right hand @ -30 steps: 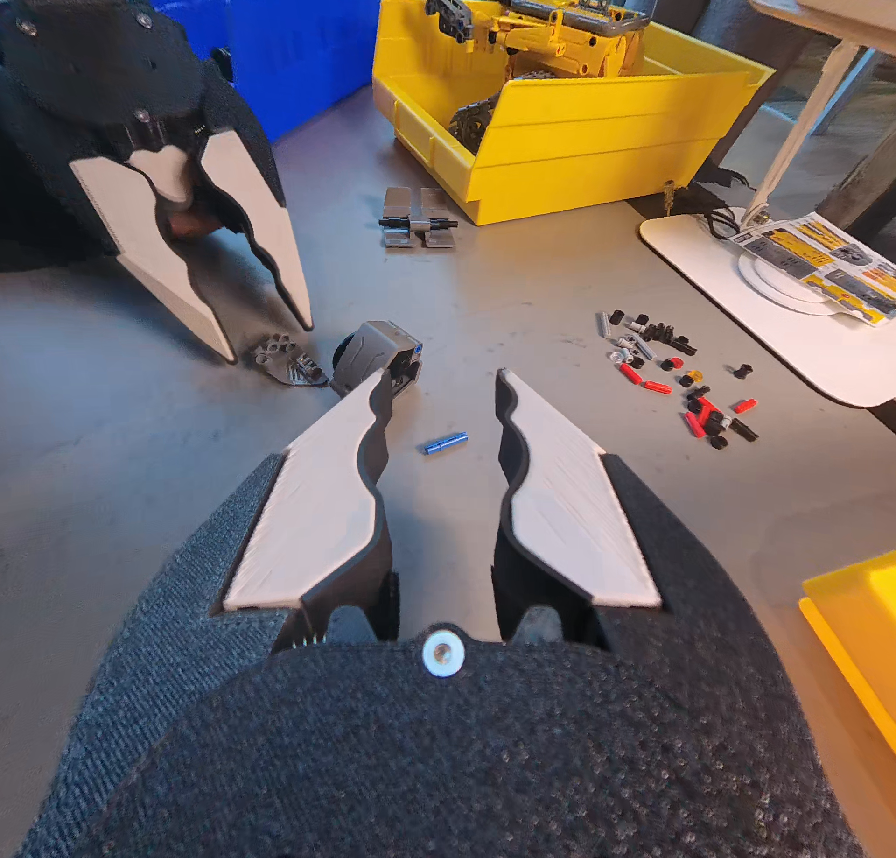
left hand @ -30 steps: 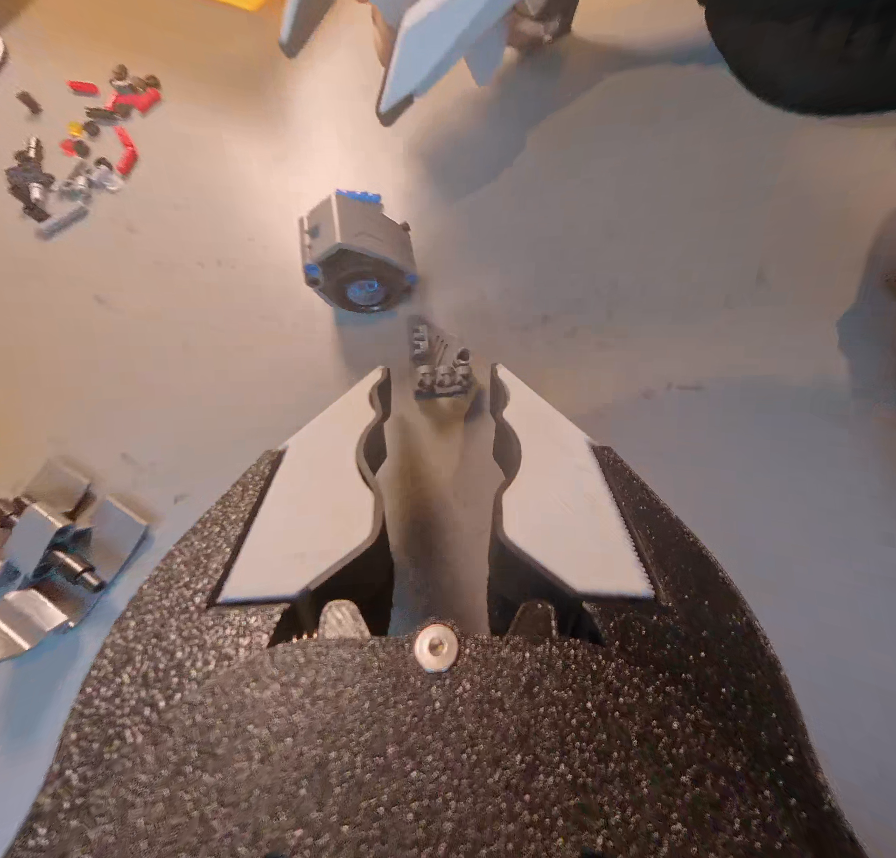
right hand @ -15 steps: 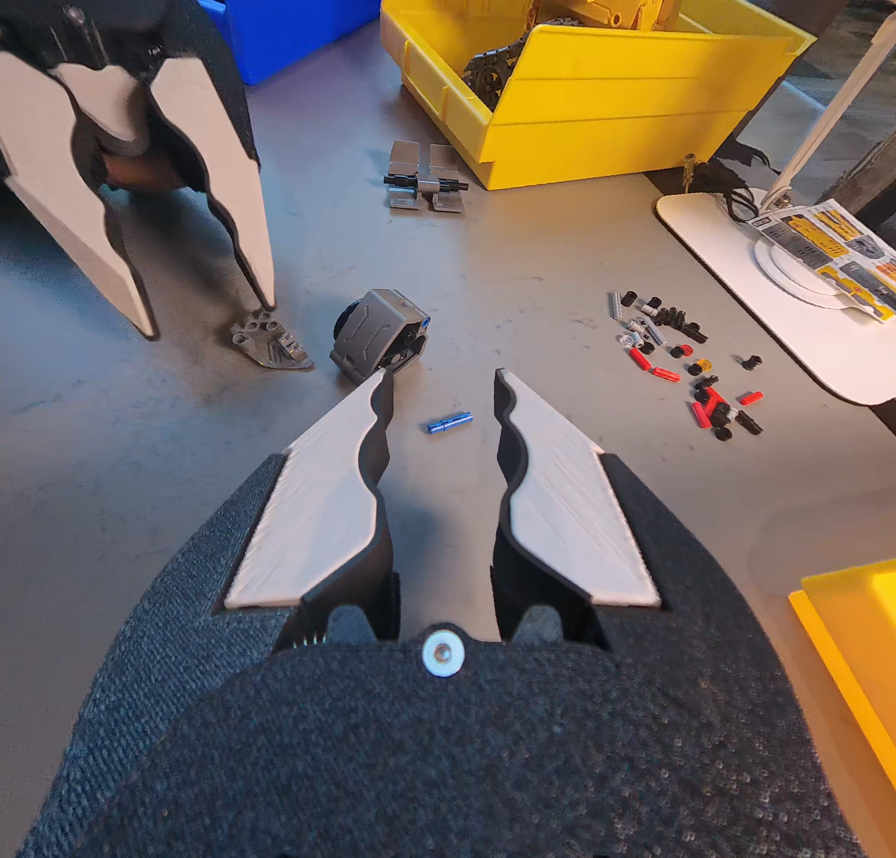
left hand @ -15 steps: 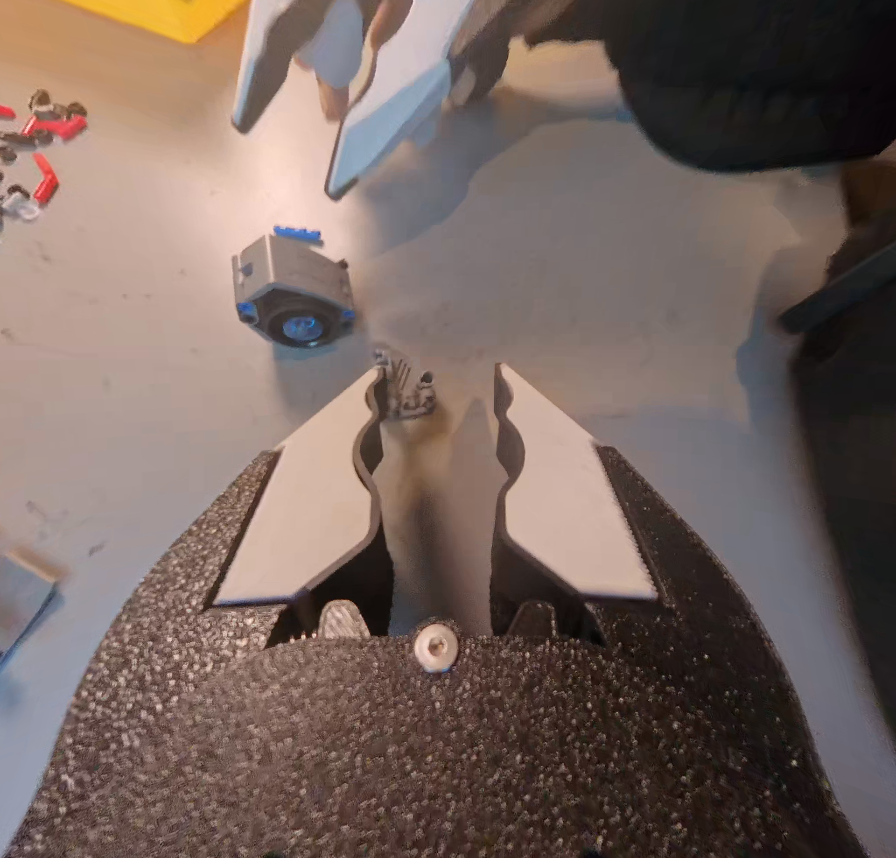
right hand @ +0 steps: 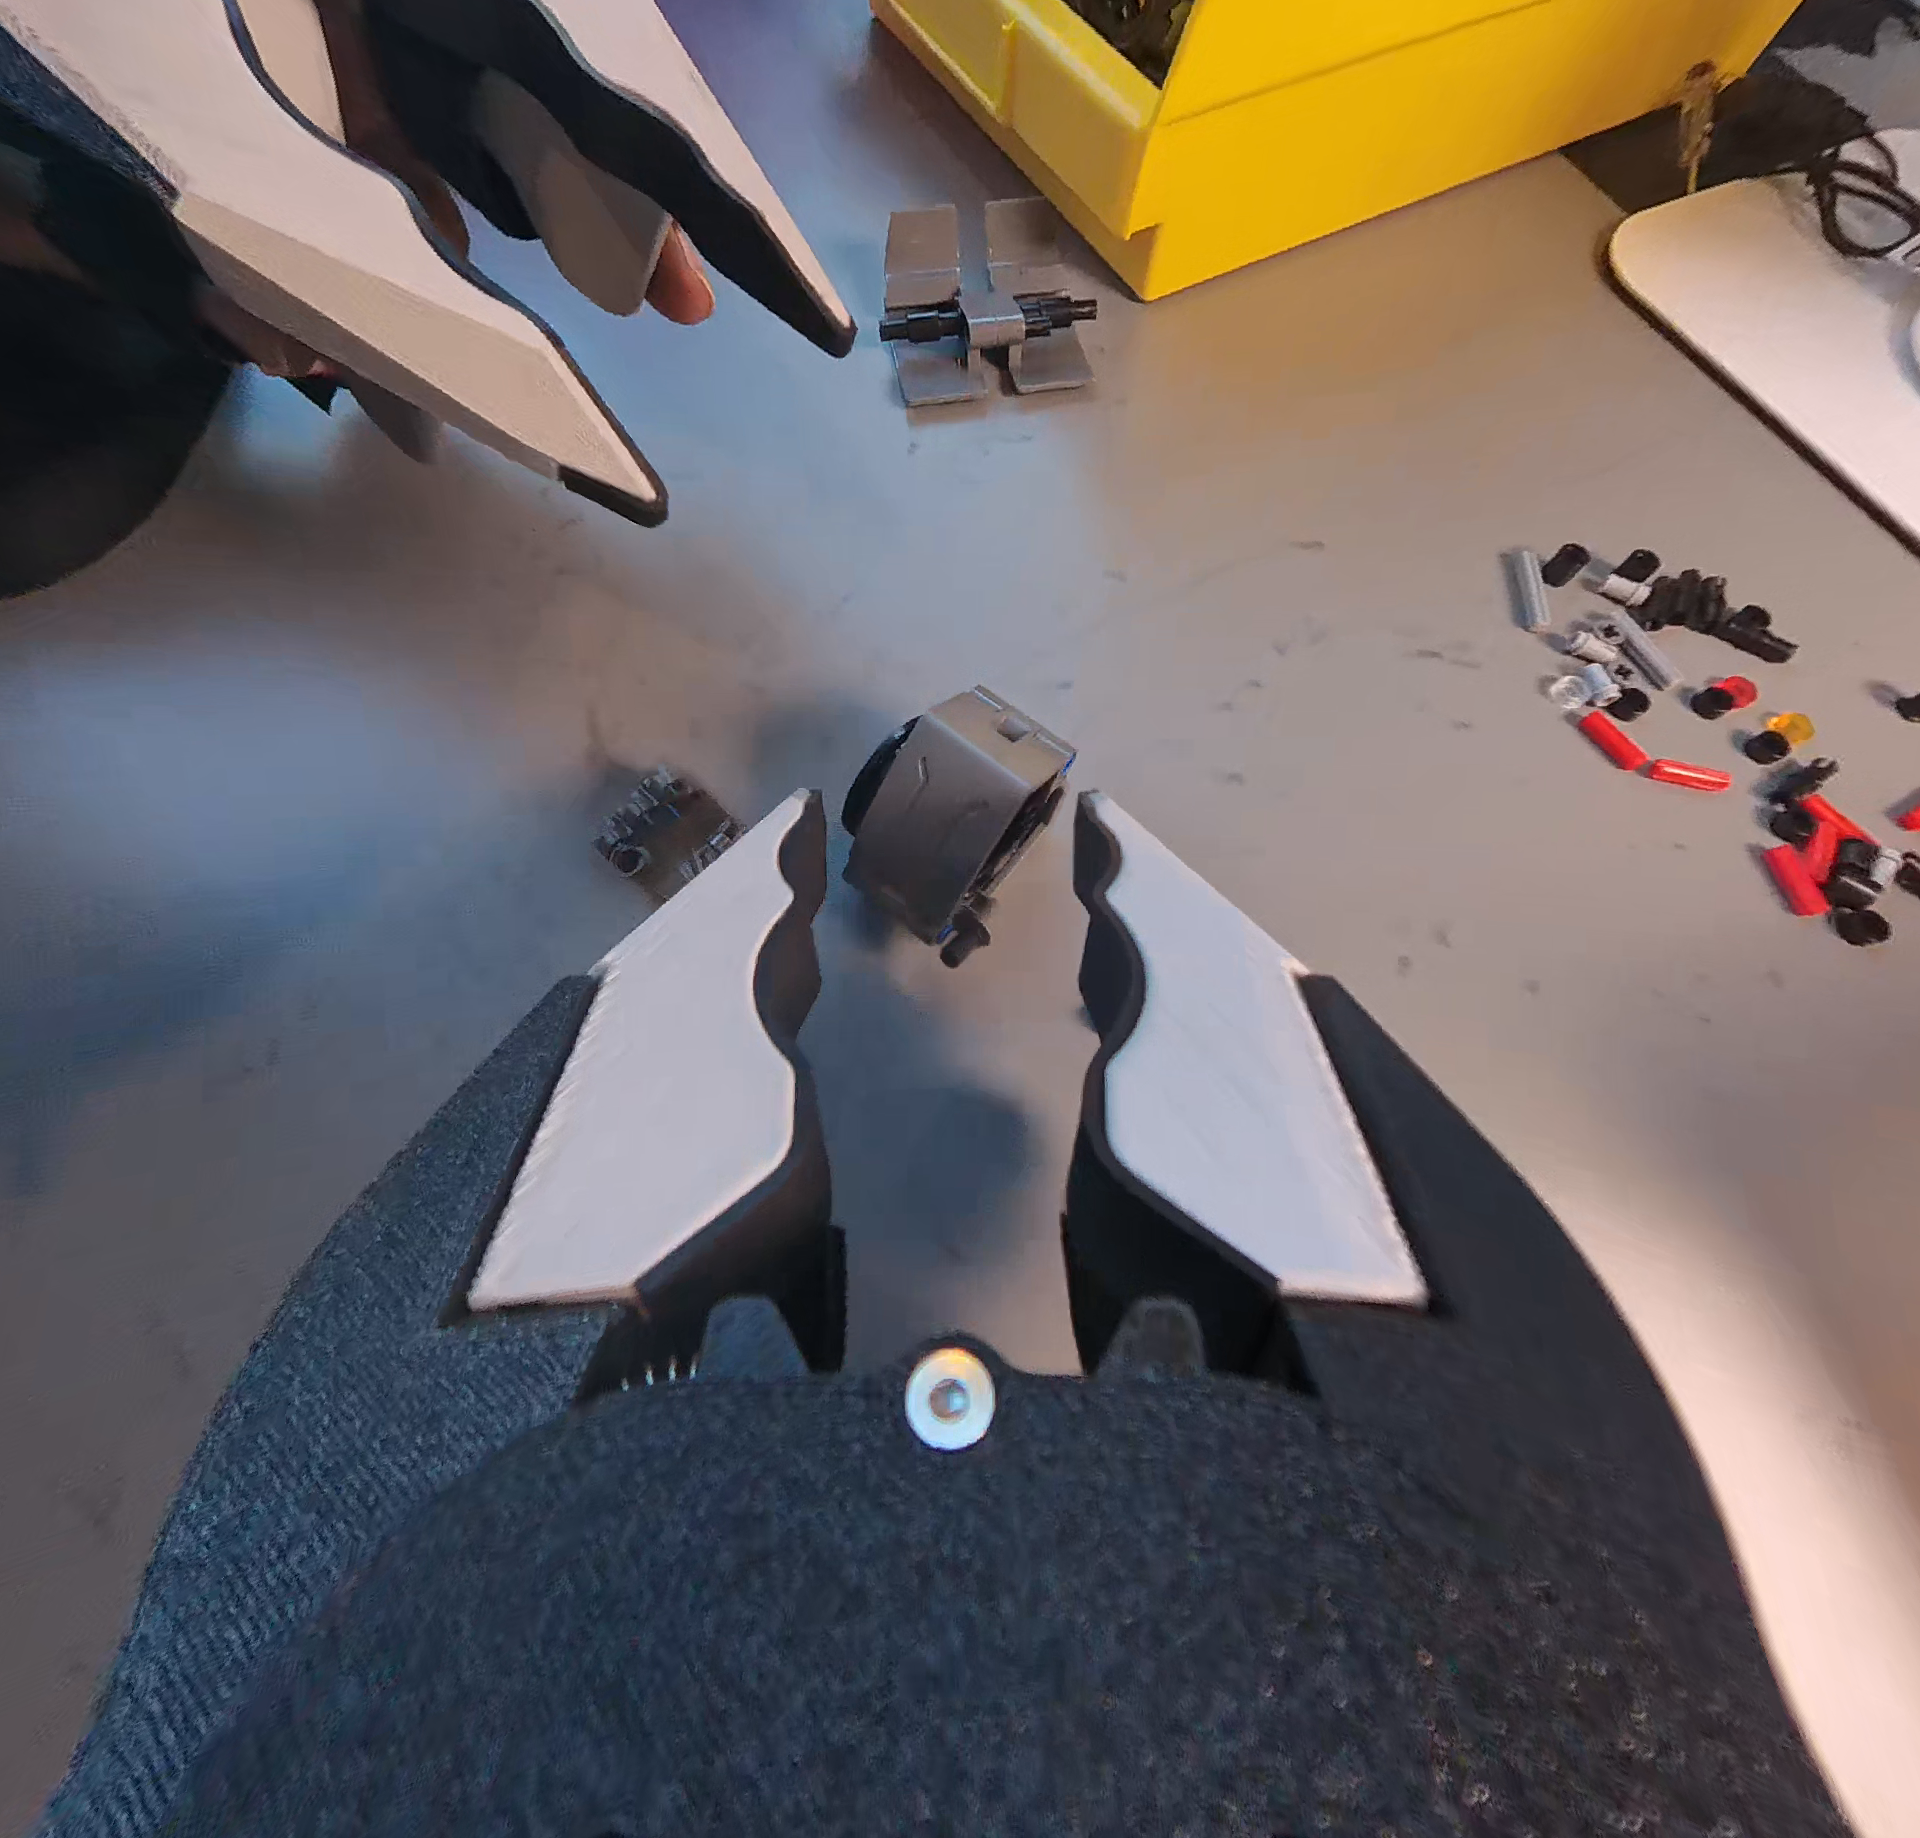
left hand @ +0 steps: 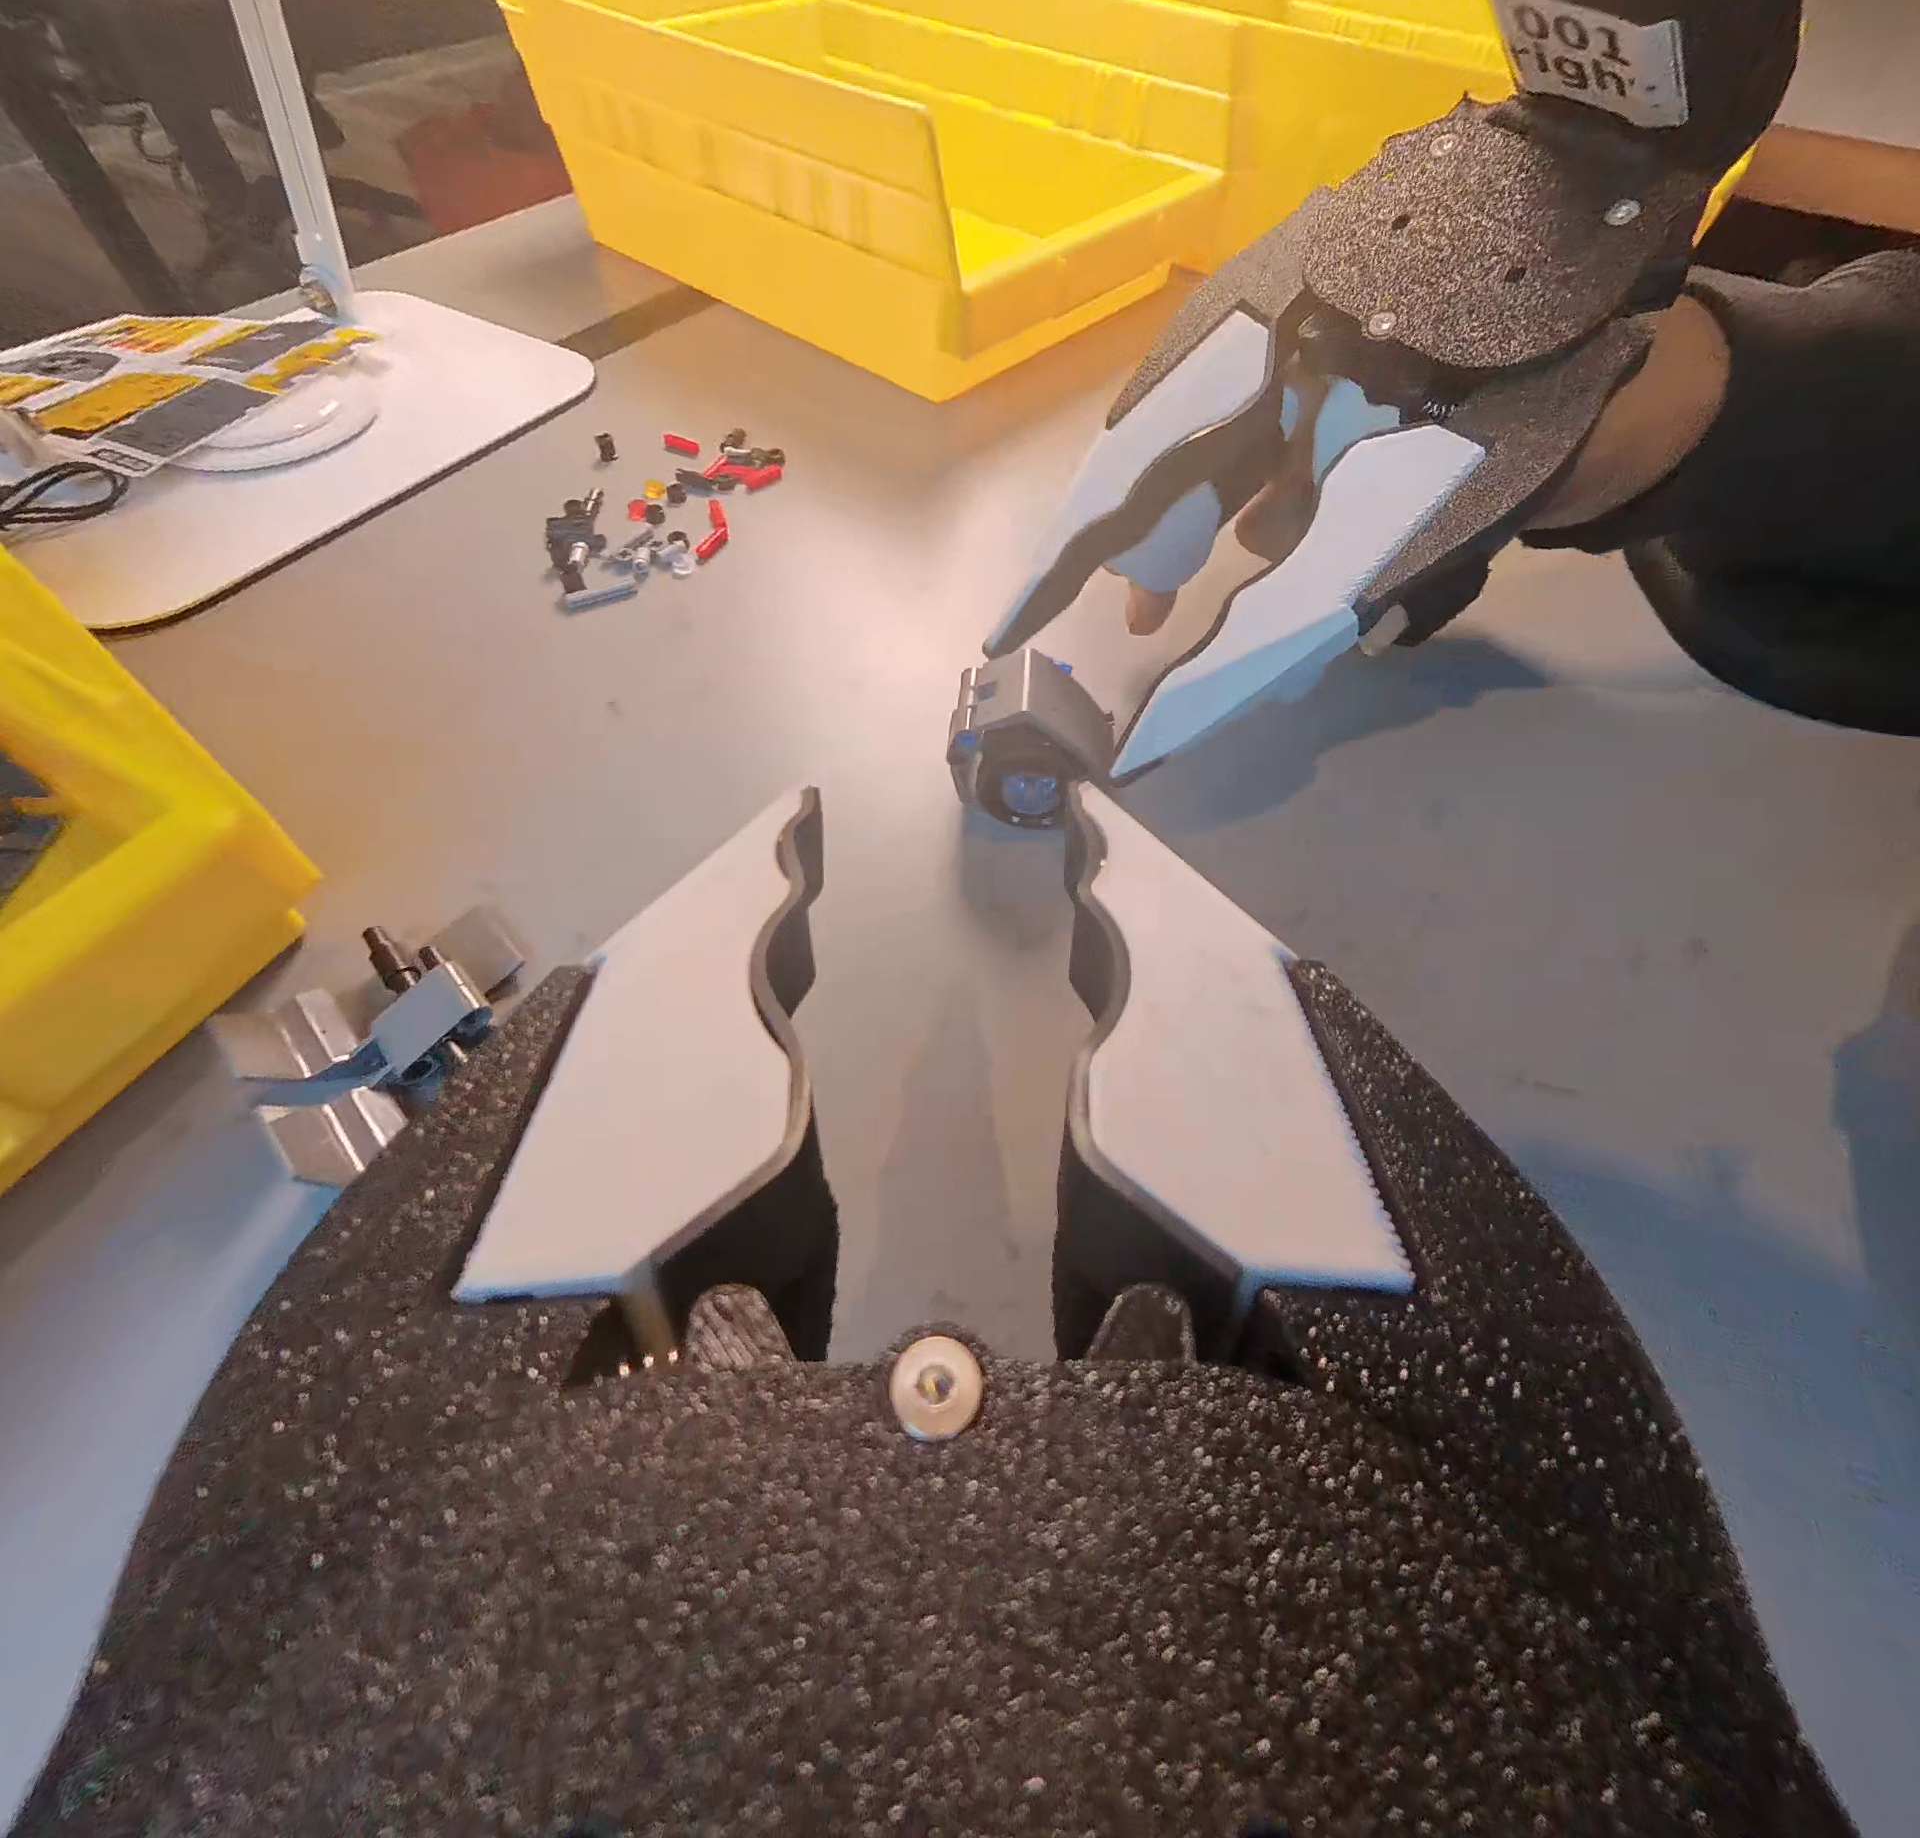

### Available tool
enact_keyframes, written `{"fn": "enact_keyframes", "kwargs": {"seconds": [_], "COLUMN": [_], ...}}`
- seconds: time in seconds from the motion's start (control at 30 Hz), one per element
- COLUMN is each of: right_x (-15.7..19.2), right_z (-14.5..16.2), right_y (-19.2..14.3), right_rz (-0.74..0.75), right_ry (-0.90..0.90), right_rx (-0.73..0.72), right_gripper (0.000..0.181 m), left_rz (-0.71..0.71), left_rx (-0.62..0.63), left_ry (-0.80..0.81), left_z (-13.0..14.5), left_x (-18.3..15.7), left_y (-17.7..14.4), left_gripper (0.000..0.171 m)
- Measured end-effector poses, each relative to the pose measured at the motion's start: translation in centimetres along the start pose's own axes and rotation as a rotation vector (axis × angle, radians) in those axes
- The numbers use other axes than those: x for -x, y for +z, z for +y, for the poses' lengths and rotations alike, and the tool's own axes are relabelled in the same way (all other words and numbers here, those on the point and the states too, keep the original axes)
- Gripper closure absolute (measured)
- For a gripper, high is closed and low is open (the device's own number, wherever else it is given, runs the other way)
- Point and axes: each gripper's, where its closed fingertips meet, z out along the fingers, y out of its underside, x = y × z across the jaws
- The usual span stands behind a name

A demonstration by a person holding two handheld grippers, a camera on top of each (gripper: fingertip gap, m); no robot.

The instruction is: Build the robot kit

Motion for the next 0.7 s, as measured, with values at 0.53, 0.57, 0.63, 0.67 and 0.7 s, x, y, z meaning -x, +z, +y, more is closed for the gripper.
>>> {"fn": "enact_keyframes", "kwargs": {"seconds": [0.53,0.57,0.63,0.67,0.7], "right_x": [0.8,0.9,0.9,0.9,0.9], "right_z": [-1.0,-1.0,-1.0,-1.0,-0.9], "right_y": [1.9,2.0,2.0,2.0,2.0], "right_rz": [-0.054,-0.058,-0.063,-0.063,-0.062], "right_ry": [-0.108,-0.107,-0.101,-0.099,-0.097], "right_rx": [0.005,0.005,0.002,0.001,0.001], "right_gripper": [0.146,0.146,0.146,0.146,0.146], "left_rz": [-0.020,-0.022,-0.025,-0.026,-0.026], "left_rx": [0.021,0.024,0.030,0.032,0.032], "left_ry": [0.023,0.025,0.027,0.029,0.031], "left_z": [0.1,0.2,0.3,0.4,0.4], "left_x": [0.1,0.1,0.1,0.1,0.1], "left_y": [-0.1,-0.1,0.0,0.0,0.0], "left_gripper": [0.127,0.127,0.127,0.127,0.127]}}
